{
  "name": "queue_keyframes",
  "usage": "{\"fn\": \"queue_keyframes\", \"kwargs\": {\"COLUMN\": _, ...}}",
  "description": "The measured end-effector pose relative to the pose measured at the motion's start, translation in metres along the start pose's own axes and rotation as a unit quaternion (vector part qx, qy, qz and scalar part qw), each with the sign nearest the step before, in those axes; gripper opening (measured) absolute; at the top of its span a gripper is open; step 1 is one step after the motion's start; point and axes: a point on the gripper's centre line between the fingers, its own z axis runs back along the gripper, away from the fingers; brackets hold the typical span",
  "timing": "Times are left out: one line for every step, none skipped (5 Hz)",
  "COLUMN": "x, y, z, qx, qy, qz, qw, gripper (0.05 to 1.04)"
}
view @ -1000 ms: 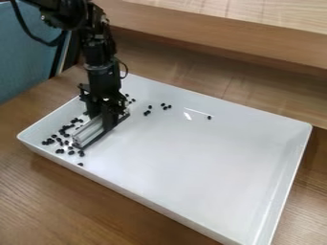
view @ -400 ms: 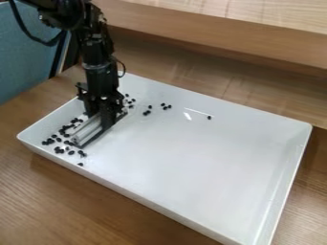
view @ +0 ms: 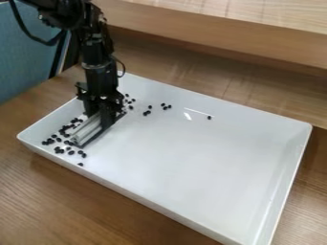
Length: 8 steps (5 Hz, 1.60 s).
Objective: Sweep into pile
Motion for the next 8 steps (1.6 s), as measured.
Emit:
{"fn": "queue_keyframes", "kwargs": {"x": 0.0, "y": 0.009, "z": -0.001, "qx": 0.002, "qy": 0.0, "qz": 0.012, "qw": 0.9999, "gripper": 0.398}}
{"fn": "queue_keyframes", "kwargs": {"x": -0.002, "y": 0.015, "z": -0.001, "qx": 0.003, "qy": -0.001, "qz": 0.023, "qw": 0.9997, "gripper": 0.398}}
{"fn": "queue_keyframes", "kwargs": {"x": -0.003, "y": 0.019, "z": -0.001, "qx": -0.004, "qy": -0.005, "qz": 0.03, "qw": 0.9995, "gripper": 0.398}}
{"fn": "queue_keyframes", "kwargs": {"x": 0.001, "y": 0.016, "z": -0.003, "qx": -0.013, "qy": -0.008, "qz": 0.024, "qw": 0.9996, "gripper": 0.45}}
{"fn": "queue_keyframes", "kwargs": {"x": 0.006, "y": 0.004, "z": -0.003, "qx": -0.021, "qy": 0.0, "qz": -0.006, "qw": 0.9998, "gripper": 0.75}}
{"fn": "queue_keyframes", "kwargs": {"x": 0.011, "y": -0.013, "z": -0.004, "qx": -0.023, "qy": 0.0, "qz": -0.018, "qw": 0.9996, "gripper": 0.991}}
{"fn": "queue_keyframes", "kwargs": {"x": 0.015, "y": -0.027, "z": 0.004, "qx": -0.024, "qy": -0.002, "qz": -0.023, "qw": 0.9994, "gripper": 1.003}}
{"fn": "queue_keyframes", "kwargs": {"x": 0.018, "y": -0.036, "z": 0.034, "qx": -0.015, "qy": -0.022, "qz": -0.023, "qw": 0.9994, "gripper": 1.001}}
